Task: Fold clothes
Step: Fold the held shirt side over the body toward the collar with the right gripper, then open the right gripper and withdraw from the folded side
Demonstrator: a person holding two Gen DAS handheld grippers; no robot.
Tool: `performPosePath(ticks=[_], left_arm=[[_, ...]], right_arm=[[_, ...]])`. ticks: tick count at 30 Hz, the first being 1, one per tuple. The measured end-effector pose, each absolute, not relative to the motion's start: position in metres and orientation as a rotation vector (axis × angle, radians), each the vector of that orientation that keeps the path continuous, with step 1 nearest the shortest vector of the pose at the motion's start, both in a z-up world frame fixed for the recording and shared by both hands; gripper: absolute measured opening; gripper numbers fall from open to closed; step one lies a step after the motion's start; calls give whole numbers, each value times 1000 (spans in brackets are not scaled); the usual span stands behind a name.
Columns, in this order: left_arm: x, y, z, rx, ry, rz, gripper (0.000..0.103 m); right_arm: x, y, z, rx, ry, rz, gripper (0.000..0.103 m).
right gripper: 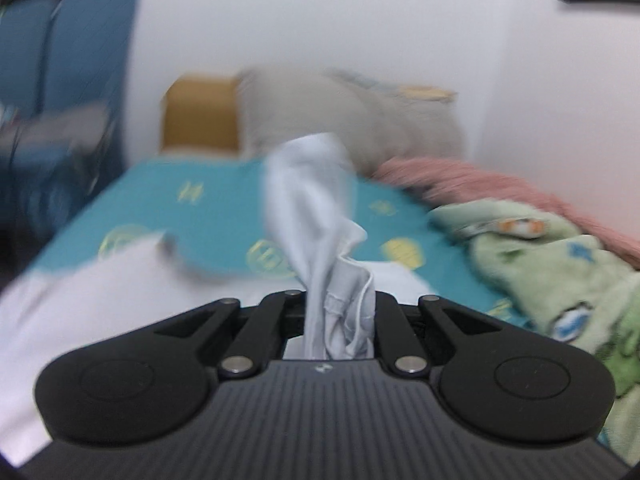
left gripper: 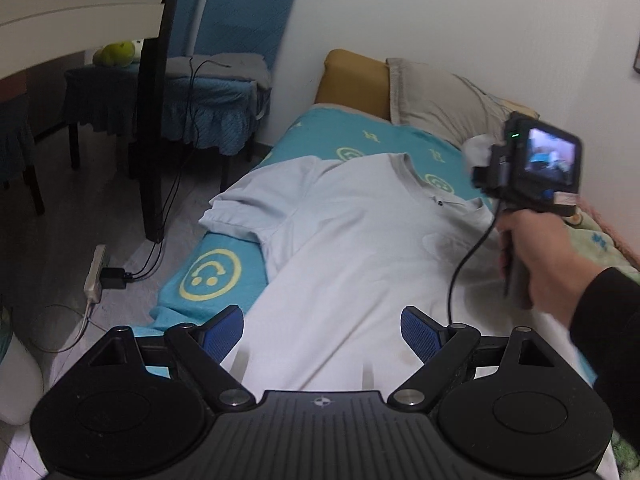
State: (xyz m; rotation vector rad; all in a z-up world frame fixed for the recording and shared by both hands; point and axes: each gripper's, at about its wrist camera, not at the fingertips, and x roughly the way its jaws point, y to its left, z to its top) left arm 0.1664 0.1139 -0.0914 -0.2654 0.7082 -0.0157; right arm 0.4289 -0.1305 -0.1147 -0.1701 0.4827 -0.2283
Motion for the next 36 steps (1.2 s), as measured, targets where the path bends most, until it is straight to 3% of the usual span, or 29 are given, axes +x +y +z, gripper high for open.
performPosePath(ticks=[8,9,10,11,13,15,27,36], left_arm=[[184,122,-116,-293,755,-11,88],[185,121,-117,-296,757,-14,88],[186,121,-119,-297,757,-15,88],[187,120,-120,-297,756,-17,88],[187,117,-121,-287,754,-17,88],[187,112,-121,-274,750,-22,88],[159,75,-114,-201,732,-63,88],[107,8,-107,-60,756,-191,88]], right_arm=[[450,-102,-161,-199,603,-149,13],[444,-103,-157,-182,607,-124,25],[439,-104,-154,-164,611,-99,44],[434,-105,-150,-146,615,-74,50],[423,-106,-142,-110,623,-23,76],[412,-108,-135,-75,630,27,86],[176,-191,-22,194,635,111,86],[43,-287,-18,432,595,17,86]])
